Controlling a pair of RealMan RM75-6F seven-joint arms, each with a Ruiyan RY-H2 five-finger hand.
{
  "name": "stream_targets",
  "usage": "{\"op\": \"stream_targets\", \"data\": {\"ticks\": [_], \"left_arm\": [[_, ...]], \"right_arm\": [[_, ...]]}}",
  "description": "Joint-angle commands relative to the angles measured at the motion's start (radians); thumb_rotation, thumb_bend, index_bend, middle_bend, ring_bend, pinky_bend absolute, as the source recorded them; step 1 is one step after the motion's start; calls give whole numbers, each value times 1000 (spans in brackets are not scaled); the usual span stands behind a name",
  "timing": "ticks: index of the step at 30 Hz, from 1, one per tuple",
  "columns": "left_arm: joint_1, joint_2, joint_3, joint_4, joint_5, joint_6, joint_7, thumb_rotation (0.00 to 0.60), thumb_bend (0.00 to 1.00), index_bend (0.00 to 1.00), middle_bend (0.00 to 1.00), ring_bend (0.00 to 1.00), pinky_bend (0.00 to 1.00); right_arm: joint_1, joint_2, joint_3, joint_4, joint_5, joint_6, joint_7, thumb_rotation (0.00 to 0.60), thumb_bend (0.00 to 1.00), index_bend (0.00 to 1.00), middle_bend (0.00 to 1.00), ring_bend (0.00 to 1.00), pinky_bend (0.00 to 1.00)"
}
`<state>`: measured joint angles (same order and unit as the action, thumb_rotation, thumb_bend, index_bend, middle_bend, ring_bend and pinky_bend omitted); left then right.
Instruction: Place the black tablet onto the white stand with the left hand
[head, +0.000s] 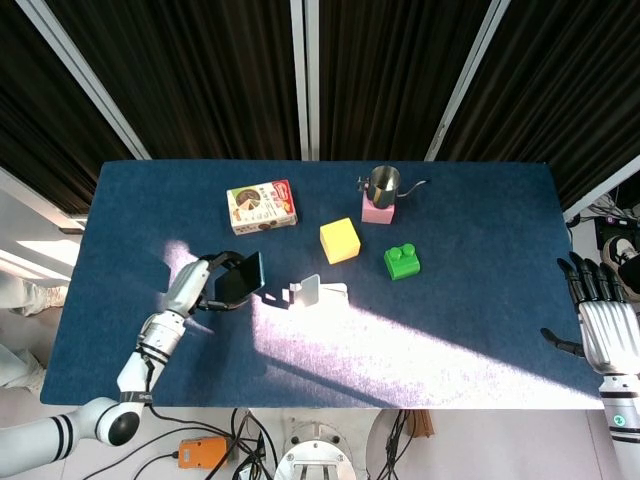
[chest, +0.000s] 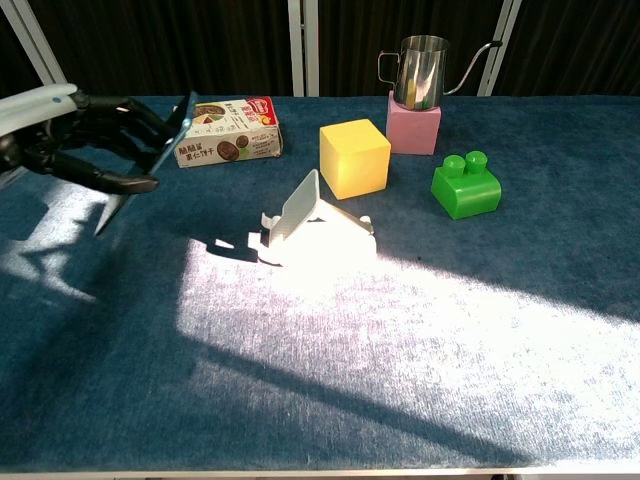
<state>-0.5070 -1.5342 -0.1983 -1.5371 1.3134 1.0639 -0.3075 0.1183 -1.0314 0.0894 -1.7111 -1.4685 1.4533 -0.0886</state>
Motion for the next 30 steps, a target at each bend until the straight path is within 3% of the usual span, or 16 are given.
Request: {"op": "stream_targets", "data": {"ticks": [1, 10, 19, 30], "left_arm": [[-27, -77, -26, 39, 32, 29, -65, 600, 126, 501, 477, 350, 239], [-67, -263, -44, 192, 88, 98, -206, 600, 126, 501, 474, 346, 241], [-89, -407, -15, 375, 169, 183, -318, 600, 122, 501, 471, 333, 241], [-122, -530, -7, 539, 195, 220, -366, 600, 114, 499, 470, 326, 241]], "right_arm": [[-3, 3, -1, -1, 2, 2, 2, 600, 240, 0, 0, 0, 0], [-14, 1, -7, 7, 10, 4, 13, 600, 240, 0, 0, 0, 0], [-19, -1, -10, 8, 13, 2, 10, 600, 240, 0, 0, 0, 0], [-26, -1, -12, 7, 22, 3, 6, 600, 240, 0, 0, 0, 0]]}}
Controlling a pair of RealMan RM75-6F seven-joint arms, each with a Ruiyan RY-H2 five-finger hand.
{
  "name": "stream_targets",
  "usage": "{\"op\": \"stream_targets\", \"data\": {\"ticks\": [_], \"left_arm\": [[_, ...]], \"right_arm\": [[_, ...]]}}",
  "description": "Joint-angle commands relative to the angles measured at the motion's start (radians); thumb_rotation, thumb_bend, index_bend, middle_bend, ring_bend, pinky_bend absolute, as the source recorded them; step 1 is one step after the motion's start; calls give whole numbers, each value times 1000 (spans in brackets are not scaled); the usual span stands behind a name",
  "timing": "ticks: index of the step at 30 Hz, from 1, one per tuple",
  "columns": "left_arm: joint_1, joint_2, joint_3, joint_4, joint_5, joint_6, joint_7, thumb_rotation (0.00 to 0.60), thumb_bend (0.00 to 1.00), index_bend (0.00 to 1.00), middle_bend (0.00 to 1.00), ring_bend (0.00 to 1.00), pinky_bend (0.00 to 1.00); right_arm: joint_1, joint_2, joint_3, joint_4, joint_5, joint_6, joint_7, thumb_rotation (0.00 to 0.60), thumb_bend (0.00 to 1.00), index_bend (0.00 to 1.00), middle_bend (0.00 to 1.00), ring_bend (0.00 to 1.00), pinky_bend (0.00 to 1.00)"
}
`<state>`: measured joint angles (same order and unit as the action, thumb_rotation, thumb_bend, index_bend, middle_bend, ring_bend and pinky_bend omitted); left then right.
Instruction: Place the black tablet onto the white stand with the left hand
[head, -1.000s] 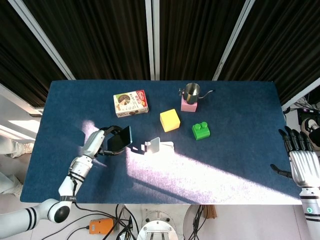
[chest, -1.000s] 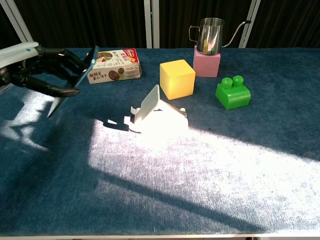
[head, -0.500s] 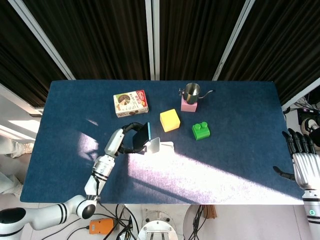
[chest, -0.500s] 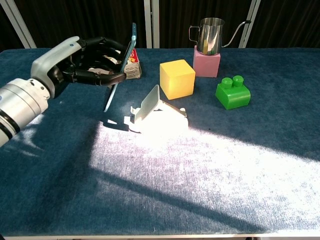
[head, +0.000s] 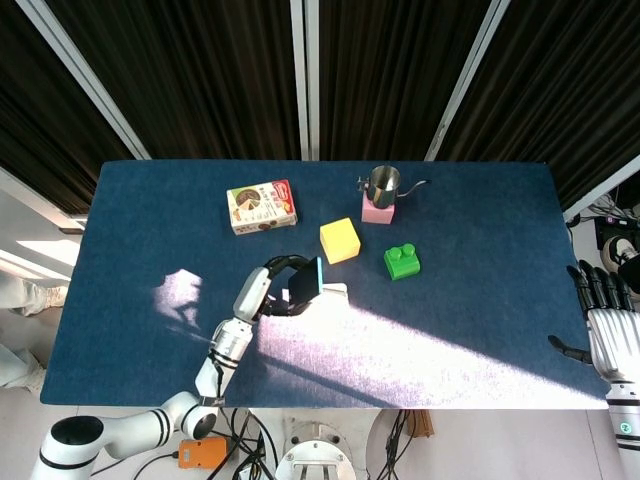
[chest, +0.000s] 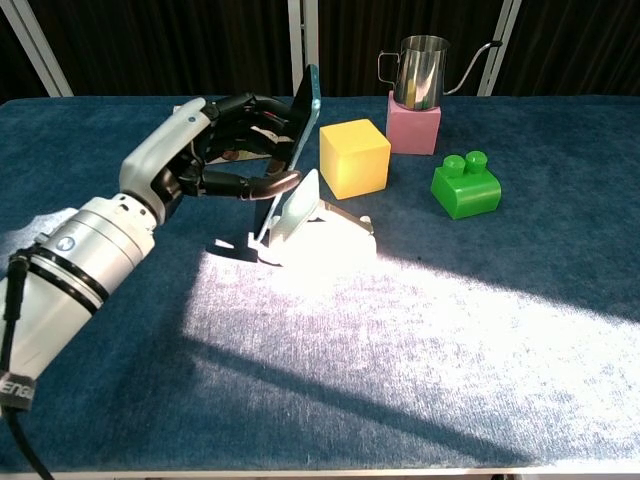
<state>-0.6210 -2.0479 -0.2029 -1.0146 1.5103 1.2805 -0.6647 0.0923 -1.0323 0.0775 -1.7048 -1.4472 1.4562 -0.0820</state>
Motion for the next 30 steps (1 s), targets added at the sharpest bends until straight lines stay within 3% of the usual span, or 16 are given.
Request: {"op": "stream_targets", "data": {"ticks": [1, 30], "left_arm": [[-11, -23, -5, 23, -4, 2, -13, 600, 114, 499, 471, 325, 241], [-16, -90, 10, 159, -25, -7, -48, 600, 91, 465, 469, 305, 223]], "right_arm": [[0, 0, 0, 1, 2, -1, 0, 600, 240, 0, 0, 0, 0], [4, -8, 5, 17, 13, -18, 16, 600, 240, 0, 0, 0, 0]]}}
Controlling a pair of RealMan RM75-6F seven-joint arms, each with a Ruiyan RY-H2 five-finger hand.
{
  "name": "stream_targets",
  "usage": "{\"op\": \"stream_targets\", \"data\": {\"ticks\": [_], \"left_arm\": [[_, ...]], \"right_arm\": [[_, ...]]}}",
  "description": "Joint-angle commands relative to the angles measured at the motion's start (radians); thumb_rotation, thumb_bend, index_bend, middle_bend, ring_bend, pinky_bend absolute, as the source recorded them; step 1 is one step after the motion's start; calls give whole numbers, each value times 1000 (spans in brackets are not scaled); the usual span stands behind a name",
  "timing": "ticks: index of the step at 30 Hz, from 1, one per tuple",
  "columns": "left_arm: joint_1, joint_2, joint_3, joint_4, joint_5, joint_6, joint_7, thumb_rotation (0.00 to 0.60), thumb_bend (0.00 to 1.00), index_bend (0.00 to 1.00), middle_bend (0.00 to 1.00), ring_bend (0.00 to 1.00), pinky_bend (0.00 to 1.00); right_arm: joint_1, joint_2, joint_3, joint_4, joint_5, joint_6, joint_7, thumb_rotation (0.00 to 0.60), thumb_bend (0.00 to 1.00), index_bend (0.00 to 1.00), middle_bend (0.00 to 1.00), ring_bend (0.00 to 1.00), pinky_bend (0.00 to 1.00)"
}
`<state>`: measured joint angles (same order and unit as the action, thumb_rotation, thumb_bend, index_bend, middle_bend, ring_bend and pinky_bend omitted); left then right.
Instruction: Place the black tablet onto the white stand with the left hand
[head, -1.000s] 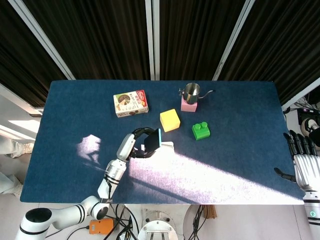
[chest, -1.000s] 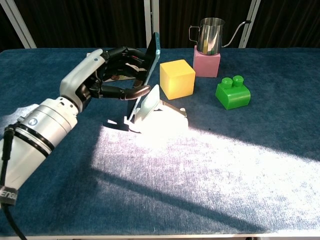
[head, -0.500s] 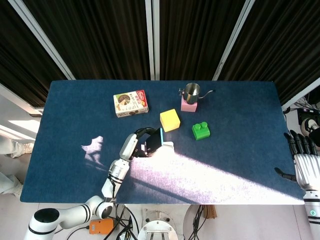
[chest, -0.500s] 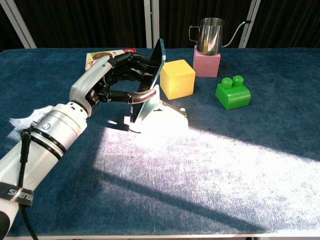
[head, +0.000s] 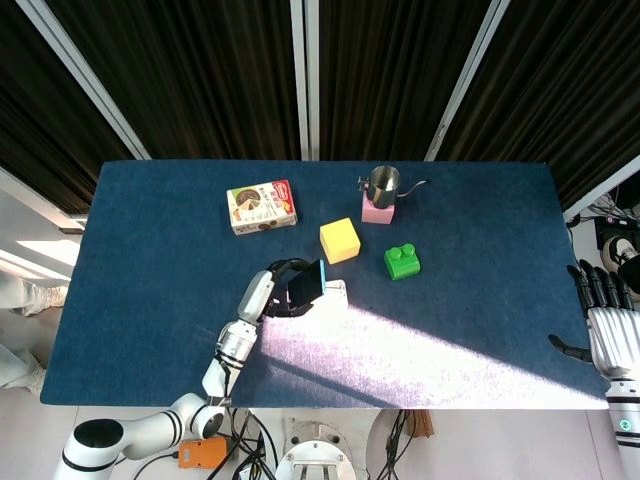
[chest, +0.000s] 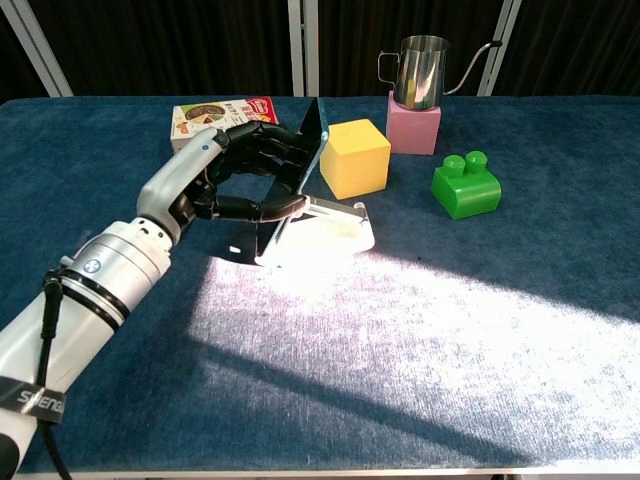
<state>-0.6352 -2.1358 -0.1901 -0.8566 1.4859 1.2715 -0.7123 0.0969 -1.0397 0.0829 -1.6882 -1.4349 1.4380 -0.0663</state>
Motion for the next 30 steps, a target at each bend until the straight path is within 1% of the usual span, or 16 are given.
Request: {"op": "stream_targets", "data": {"ticks": [1, 6, 8, 10, 13, 17, 20, 22, 24, 27, 30], "left_arm": [[-4, -5, -6, 0, -2, 3, -2, 600, 91, 465, 470, 305, 223], [-14, -9, -14, -1, -5, -5, -1, 600, 90, 454, 462, 300, 220], [-17, -9, -10, 0, -3, -8, 2, 600, 87, 415, 442, 285, 208], [-18, -6, -4, 1, 0, -15, 7, 600, 81, 339, 390, 242, 182], [-19, -3, 5, 5, 6, -16, 12, 600, 78, 208, 274, 146, 133], [-22, 4, 16, 5, 16, -19, 21, 600, 74, 151, 210, 89, 88], [-25, 13, 24, -6, 21, -24, 34, 600, 65, 60, 131, 26, 56], [-26, 28, 31, -26, 25, -32, 46, 600, 64, 8, 66, 1, 33], [-25, 46, 37, -48, 31, -32, 62, 600, 62, 0, 30, 0, 17], [-18, 101, 53, -94, 45, -28, 114, 600, 59, 0, 21, 0, 1], [4, 202, 74, -170, 45, -34, 213, 600, 59, 0, 21, 0, 0]], "right_arm": [[0, -1, 0, 1, 1, 0, 1, 600, 240, 0, 0, 0, 0], [-1, -1, 1, 4, 3, -1, 4, 600, 240, 0, 0, 0, 0], [-1, -1, 2, 6, 3, -1, 6, 600, 240, 0, 0, 0, 0], [-1, -1, 2, 8, 5, -2, 7, 600, 240, 0, 0, 0, 0], [0, -2, 3, 11, 6, -4, 10, 600, 240, 0, 0, 0, 0], [1, -4, 4, 15, 7, -5, 15, 600, 240, 0, 0, 0, 0], [1, -5, 4, 17, 7, -6, 17, 600, 240, 0, 0, 0, 0], [1, -6, 4, 18, 6, -5, 18, 600, 240, 0, 0, 0, 0], [1, -6, 4, 19, 7, -5, 19, 600, 240, 0, 0, 0, 0], [2, -4, 6, 21, 7, -6, 24, 600, 240, 0, 0, 0, 0], [3, 1, 8, 22, 8, -8, 29, 600, 240, 0, 0, 0, 0]]}}
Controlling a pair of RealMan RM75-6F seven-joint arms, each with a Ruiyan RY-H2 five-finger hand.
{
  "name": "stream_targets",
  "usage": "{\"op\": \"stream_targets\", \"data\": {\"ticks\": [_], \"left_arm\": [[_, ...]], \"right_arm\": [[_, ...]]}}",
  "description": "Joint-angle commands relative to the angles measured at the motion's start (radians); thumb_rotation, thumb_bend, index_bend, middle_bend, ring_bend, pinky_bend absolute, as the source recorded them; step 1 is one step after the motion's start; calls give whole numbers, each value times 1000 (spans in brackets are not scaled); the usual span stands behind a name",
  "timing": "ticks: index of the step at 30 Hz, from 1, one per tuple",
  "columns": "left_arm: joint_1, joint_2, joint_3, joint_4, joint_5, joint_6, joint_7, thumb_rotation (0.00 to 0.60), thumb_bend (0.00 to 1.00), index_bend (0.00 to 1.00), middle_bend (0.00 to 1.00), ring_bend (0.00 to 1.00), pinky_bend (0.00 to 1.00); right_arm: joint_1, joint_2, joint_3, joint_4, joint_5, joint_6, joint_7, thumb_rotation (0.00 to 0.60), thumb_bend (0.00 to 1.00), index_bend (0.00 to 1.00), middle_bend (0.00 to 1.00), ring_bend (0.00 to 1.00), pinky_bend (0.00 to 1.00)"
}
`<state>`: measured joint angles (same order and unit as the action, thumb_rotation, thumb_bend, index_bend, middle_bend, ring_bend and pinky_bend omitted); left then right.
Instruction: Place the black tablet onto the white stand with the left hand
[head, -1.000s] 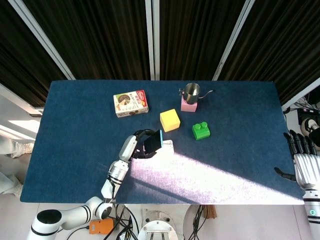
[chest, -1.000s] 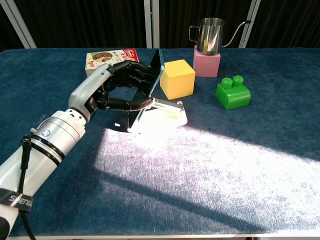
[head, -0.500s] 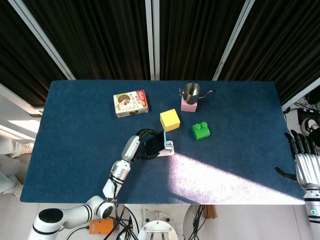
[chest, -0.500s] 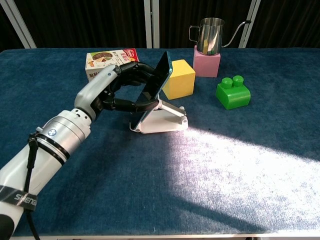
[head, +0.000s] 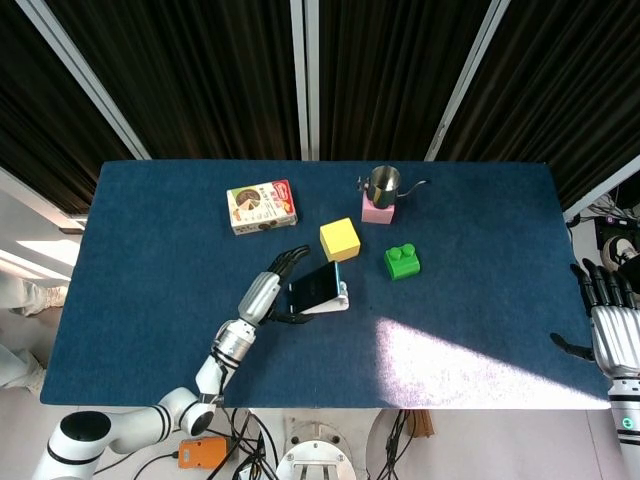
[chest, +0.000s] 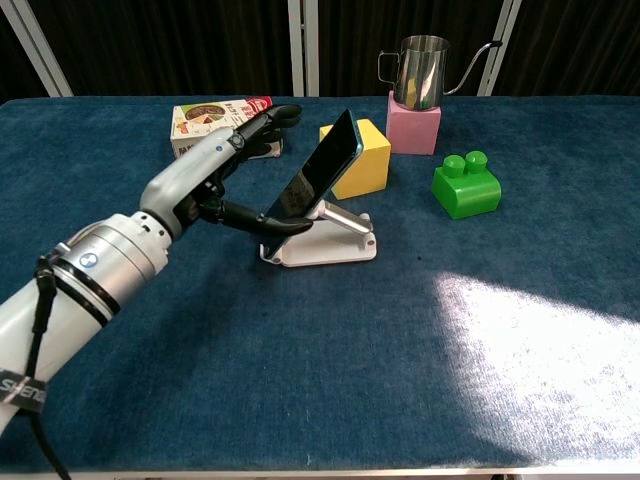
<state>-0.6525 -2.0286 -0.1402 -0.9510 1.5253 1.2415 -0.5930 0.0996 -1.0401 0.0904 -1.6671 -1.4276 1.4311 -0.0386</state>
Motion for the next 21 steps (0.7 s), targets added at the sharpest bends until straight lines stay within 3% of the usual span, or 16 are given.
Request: {"op": "stream_targets", "data": {"ticks": [1, 6, 13, 16, 21], "left_arm": [[36, 146, 32, -115, -1, -7, 147, 600, 59, 0, 21, 0, 0], [131, 371, 43, -303, -98, -3, 412, 600, 59, 4, 43, 0, 0], [270, 623, 68, -517, -248, 53, 666, 600, 73, 81, 83, 0, 0], [329, 689, 83, -559, -270, 110, 713, 600, 75, 99, 88, 0, 0], [416, 756, 118, -579, -236, 195, 663, 600, 76, 118, 101, 0, 0]], "right_arm": [[1, 4, 1, 3, 1, -2, 4, 600, 240, 0, 0, 0, 0], [0, 6, 0, 14, -5, -2, 30, 600, 240, 0, 0, 0, 0], [-1, 3, -7, 49, -36, 3, 124, 600, 240, 0, 0, 0, 0], [-3, 4, -11, 60, -49, 6, 160, 600, 240, 0, 0, 0, 0], [-4, 8, -16, 58, -72, 15, 188, 600, 240, 0, 0, 0, 1]]}}
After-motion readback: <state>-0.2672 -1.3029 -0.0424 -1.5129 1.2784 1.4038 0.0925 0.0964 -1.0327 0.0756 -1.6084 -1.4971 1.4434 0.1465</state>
